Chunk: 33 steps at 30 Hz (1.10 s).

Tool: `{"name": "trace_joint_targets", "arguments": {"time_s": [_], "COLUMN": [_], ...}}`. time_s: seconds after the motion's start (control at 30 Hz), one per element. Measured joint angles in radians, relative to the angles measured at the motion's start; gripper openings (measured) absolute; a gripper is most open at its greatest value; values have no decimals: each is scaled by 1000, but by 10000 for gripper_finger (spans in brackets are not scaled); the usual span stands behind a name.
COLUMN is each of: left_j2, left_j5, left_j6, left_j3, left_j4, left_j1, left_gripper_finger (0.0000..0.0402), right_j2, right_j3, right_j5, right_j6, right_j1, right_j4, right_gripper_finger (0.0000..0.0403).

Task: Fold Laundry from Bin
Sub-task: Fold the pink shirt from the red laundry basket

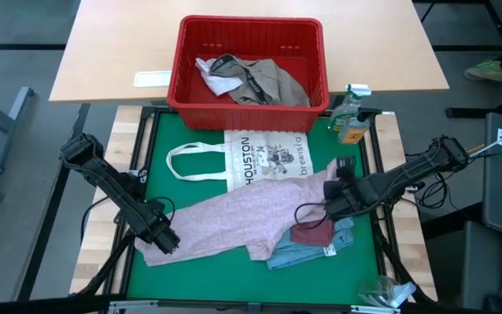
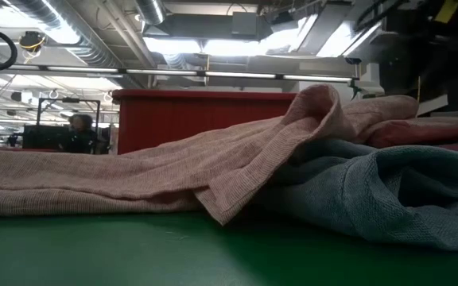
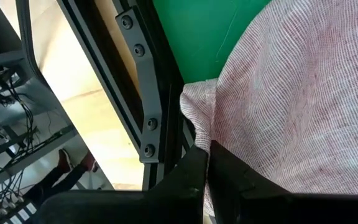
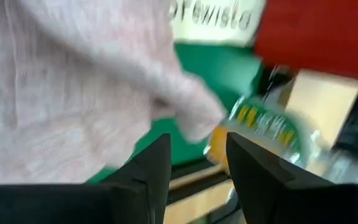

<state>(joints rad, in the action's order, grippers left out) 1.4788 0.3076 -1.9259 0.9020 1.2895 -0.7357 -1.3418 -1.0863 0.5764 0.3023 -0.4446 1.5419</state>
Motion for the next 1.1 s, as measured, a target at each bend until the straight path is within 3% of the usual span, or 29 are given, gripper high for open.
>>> {"name": "trace_joint_targets", "arguments": {"time_s": [0.13,0.27,0.47,0.67,0.83,1.1], "left_j2": [0,0,0,0,0,0], "left_j5": [0,-3,-47,-57,-111,-125], "left_j6": [0,-1,0,26,26,69], "left_j3": [0,0,0,0,0,32], "left_j4": [0,0,4,4,5,30], "left_j1": [0,0,0,0,0,0], "left_gripper_finger": [7,7,9,54,94,101], "right_j2": [0,0,-1,-2,-2,-3], "right_j3": [0,0,1,1,2,2], "right_j5": [11,-80,-162,-289,-283,-282], "right_j6": [-174,-325,-418,-519,-550,-637], "right_j1": [10,51,126,184,193,206], "right_j4": [-124,-200,-217,-217,-247,-259], "right_gripper_finger": [154,154,154,154,154,154]}}
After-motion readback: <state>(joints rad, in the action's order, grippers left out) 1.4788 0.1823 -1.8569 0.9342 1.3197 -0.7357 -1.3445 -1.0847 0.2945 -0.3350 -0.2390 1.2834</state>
